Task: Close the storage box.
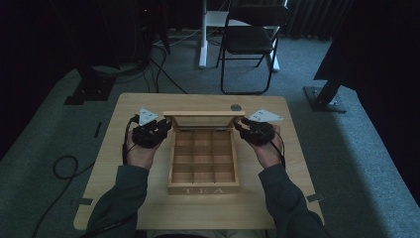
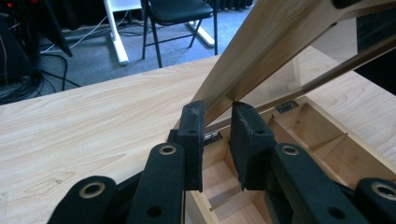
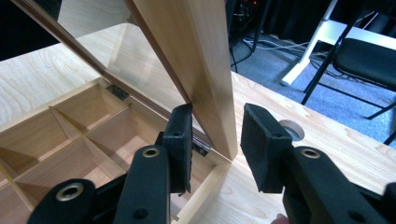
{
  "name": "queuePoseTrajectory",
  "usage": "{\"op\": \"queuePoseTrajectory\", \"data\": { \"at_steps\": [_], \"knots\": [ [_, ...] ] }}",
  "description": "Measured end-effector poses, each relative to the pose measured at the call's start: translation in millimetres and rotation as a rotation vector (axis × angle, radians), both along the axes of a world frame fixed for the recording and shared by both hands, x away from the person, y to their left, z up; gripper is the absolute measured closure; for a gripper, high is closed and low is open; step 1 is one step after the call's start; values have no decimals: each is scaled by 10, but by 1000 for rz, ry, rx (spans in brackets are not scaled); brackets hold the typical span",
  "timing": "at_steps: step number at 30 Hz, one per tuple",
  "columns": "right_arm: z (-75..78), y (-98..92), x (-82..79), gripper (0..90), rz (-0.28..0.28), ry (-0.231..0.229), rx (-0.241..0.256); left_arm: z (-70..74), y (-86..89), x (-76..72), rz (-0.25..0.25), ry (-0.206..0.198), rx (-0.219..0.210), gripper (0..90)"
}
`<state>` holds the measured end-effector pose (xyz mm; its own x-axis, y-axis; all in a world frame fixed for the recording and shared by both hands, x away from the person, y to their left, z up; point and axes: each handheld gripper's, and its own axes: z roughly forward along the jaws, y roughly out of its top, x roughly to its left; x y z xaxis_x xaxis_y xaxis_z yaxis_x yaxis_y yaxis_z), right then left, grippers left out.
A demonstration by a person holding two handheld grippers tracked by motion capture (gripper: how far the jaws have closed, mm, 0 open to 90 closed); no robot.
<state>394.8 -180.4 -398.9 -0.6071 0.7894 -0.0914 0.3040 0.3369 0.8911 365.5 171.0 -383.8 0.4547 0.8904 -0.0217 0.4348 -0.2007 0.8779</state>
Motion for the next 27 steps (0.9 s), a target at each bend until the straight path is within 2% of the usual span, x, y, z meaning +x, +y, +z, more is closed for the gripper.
{"op": "queuePoseTrajectory", "data": {
  "at_steps": [16,27],
  "knots": [
    [8,14,-116,687,18,-22,-36,-16,-9,-122,-6,-25,25,750],
    [-9,22,-188,686,19,-38,-56,-18,6,-220,-15,-37,25,750]
  ]
}}
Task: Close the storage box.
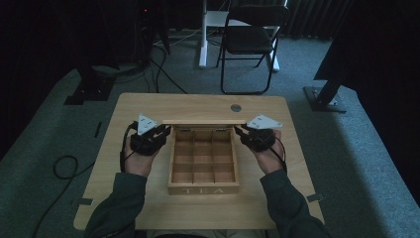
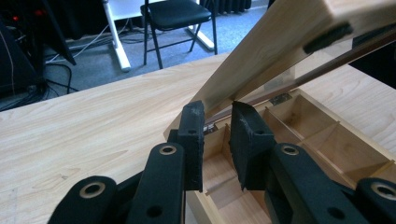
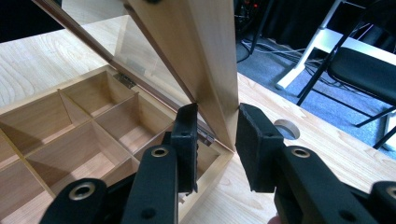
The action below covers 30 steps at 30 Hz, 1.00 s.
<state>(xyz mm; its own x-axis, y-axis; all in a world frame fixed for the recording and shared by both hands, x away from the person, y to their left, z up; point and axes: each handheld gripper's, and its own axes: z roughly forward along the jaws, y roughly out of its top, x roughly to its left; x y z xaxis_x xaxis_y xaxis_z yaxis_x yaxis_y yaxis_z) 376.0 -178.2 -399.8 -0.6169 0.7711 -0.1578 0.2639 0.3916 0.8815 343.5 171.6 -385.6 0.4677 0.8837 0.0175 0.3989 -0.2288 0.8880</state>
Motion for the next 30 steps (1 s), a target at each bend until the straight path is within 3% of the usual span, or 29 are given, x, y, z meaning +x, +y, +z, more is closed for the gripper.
{"op": "queuePoseTrajectory", "data": {
  "at_steps": [14,30],
  "knots": [
    [-28,-9,-52,682,2,1,4,43,7,-146,-15,-24,-18,739],
    [-4,-54,-175,671,-15,4,5,19,44,-227,-24,-17,-39,737]
  ]
}}
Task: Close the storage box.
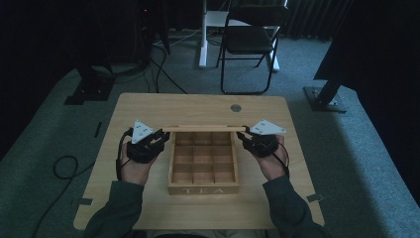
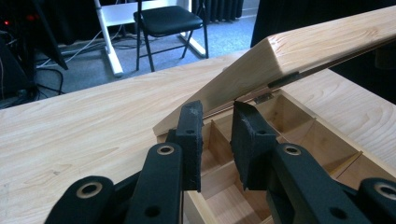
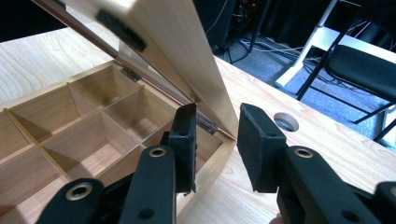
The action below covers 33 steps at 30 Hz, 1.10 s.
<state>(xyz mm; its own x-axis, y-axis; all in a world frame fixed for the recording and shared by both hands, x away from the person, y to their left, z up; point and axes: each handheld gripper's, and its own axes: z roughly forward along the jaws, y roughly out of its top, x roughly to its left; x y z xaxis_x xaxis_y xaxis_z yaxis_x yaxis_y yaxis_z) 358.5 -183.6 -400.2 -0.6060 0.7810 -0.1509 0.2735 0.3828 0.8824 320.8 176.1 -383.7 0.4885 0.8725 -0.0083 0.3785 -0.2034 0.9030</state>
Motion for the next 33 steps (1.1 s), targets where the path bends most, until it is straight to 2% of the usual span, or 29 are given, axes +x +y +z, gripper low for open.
{"op": "queuePoseTrajectory", "data": {
  "at_steps": [17,29,33],
  "knots": [
    [48,-13,-120,618,-20,30,17,-52,17,-64,-8,17,-16,732],
    [21,-30,-173,584,-23,75,35,-113,41,-119,-19,39,-22,709],
    [15,-31,-197,578,-21,86,39,-138,56,-148,-19,45,-42,705]
  ]
}}
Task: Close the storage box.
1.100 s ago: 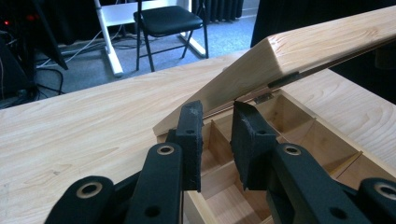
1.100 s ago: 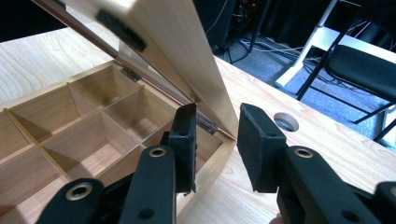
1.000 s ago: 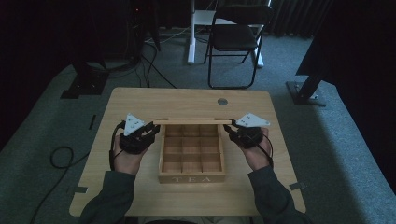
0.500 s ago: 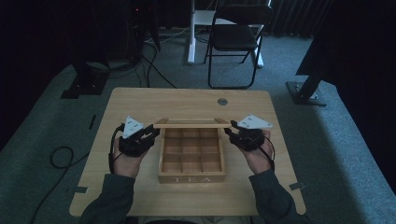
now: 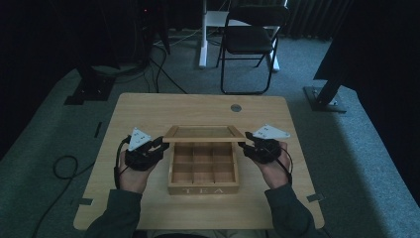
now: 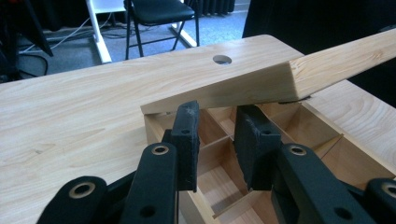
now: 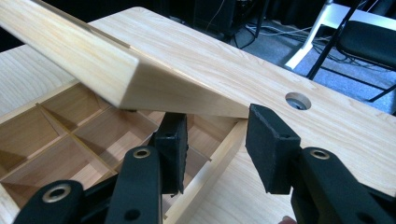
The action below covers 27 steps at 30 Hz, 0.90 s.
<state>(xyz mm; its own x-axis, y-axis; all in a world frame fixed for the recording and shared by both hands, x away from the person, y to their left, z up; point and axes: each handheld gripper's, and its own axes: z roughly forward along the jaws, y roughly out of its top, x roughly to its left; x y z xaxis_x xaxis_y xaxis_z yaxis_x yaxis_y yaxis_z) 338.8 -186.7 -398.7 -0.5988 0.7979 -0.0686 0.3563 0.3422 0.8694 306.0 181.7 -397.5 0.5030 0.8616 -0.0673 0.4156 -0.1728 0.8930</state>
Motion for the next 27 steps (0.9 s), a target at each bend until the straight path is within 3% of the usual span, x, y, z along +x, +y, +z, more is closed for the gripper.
{"op": "queuePoseTrajectory", "data": {
  "at_steps": [27],
  "knots": [
    [-4,-9,-251,530,6,21,37,-80,-9,-125,-8,20,6,685]
  ]
}}
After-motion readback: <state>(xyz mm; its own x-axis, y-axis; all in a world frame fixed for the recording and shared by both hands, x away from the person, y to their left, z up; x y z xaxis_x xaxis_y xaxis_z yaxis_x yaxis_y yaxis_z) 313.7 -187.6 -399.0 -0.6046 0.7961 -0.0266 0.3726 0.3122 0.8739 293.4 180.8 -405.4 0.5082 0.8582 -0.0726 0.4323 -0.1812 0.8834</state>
